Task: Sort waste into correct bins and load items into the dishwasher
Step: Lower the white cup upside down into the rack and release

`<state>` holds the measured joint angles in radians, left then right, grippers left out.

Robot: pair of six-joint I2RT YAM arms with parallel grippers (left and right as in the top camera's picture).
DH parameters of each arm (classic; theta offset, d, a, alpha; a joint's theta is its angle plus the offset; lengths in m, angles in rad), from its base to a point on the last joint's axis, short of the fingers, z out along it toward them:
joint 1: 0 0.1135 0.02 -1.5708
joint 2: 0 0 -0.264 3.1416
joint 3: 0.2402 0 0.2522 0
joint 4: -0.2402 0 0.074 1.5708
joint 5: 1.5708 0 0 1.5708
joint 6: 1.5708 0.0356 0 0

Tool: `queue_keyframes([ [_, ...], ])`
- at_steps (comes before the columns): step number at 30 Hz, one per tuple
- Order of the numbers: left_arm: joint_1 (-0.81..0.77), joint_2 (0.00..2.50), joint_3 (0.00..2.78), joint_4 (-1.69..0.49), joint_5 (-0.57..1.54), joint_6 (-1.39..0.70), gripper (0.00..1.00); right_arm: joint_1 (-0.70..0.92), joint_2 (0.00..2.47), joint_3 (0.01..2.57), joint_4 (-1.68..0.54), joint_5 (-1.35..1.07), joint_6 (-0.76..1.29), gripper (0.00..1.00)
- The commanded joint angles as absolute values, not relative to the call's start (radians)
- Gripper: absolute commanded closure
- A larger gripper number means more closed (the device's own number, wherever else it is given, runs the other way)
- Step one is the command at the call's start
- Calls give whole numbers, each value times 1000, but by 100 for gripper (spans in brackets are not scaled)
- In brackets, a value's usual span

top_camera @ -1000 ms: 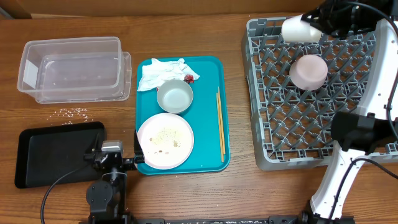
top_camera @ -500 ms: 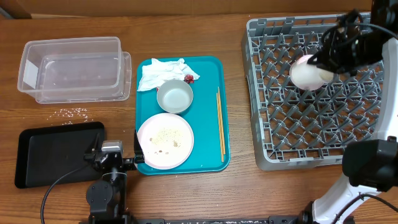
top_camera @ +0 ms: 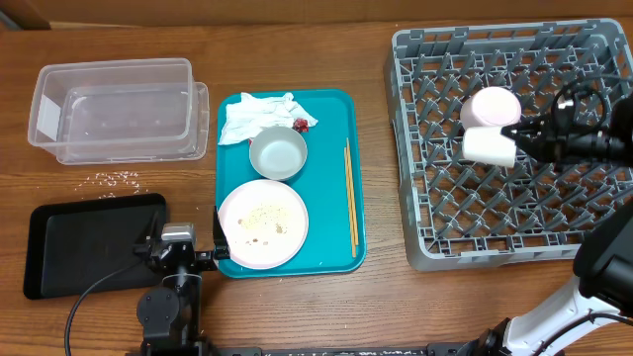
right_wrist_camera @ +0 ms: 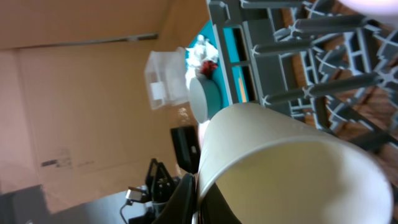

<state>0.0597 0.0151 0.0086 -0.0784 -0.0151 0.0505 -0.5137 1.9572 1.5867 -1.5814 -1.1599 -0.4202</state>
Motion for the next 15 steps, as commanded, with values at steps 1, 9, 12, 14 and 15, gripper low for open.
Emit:
queue_keyframes([
  [1,65,4,5,-77,-4,38,0,-508,1958,1510,-1525,-1297,-498,96],
  [9,65,4,5,-77,-4,38,0,-509,1993,1425,-1411,-1337,-419,96],
  [12,65,4,5,-77,-4,38,0,-503,2020,1423,-1411,-1337,-419,96],
  [14,65,4,5,-77,-4,38,0,-498,2034,1422,-1412,-1336,-419,96],
  [15,65,4,5,-77,-4,38,0,-497,2040,1422,-1412,-1336,-419,96],
])
